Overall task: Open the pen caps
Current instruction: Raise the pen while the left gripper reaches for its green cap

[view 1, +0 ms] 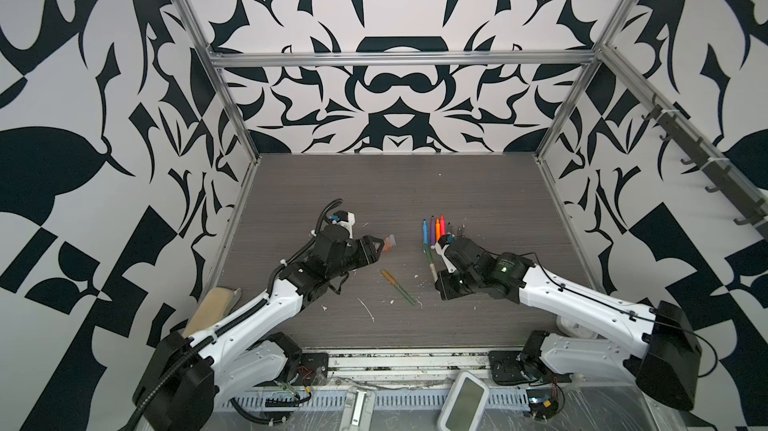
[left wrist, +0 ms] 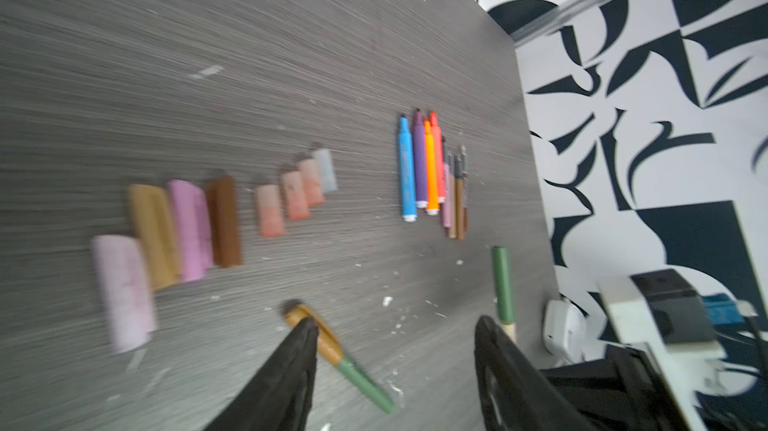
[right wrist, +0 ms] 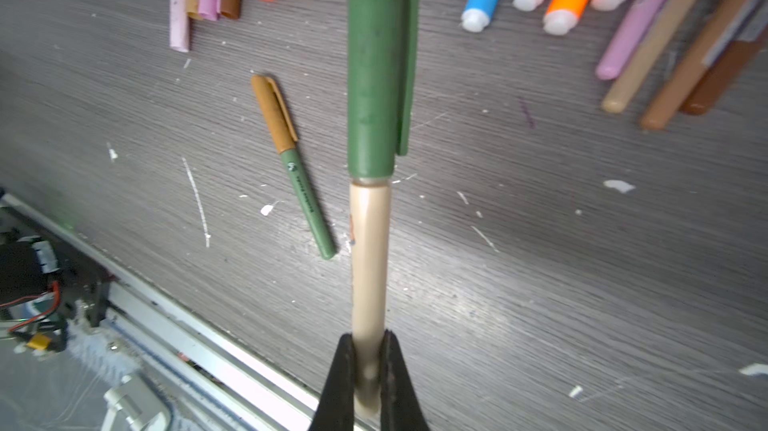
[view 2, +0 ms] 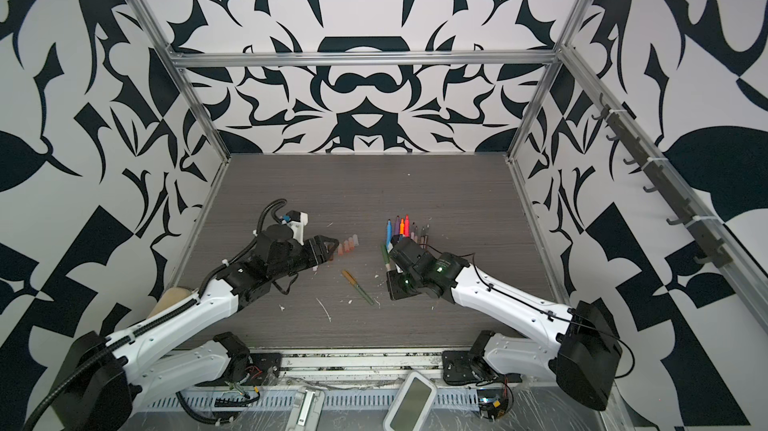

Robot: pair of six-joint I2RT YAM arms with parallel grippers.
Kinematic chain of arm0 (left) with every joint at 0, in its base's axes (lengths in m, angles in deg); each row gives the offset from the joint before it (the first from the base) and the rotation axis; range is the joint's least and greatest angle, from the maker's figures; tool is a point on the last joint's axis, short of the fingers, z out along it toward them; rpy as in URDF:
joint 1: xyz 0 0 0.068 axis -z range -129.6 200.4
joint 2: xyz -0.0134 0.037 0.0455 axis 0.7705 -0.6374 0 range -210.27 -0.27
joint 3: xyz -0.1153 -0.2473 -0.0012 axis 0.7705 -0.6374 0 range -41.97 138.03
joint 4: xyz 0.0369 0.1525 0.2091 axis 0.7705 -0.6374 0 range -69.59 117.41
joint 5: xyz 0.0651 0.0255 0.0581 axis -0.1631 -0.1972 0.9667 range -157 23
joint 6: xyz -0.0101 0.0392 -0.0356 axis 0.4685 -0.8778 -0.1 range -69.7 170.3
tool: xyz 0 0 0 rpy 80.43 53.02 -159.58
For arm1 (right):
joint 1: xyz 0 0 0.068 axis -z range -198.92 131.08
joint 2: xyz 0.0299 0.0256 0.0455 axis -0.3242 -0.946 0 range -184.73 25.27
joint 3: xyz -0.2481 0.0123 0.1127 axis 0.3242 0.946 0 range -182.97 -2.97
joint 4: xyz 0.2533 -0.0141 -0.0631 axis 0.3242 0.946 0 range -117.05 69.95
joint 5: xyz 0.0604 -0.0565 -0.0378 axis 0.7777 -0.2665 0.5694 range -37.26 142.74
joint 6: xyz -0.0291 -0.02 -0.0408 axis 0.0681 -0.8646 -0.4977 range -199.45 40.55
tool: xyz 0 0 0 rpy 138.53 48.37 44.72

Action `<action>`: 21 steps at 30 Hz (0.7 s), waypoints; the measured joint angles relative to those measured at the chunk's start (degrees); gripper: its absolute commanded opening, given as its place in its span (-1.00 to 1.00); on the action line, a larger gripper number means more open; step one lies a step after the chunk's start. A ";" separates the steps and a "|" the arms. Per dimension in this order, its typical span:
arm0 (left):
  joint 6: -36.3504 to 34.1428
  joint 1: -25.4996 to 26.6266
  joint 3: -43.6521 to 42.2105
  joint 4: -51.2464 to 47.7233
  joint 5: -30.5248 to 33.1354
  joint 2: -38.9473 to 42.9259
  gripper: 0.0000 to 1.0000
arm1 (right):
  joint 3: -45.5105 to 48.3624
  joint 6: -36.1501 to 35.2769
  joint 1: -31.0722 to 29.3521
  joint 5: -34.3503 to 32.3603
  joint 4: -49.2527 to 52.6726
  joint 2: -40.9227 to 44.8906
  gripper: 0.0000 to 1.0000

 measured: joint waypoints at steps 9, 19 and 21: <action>4.07 2.93 0.59 6.97 -6.45 -6.49 0.23 | 0.00 1.57 0.00 3.45 -4.13 -0.66 -1.00; 9.31 7.19 2.93 13.90 -10.84 -16.17 0.20 | 0.09 2.40 0.00 6.82 -8.31 -1.46 -1.00; 10.08 8.04 3.72 14.97 -11.41 -17.51 0.19 | 0.09 2.51 0.00 7.10 -8.59 -1.88 -1.00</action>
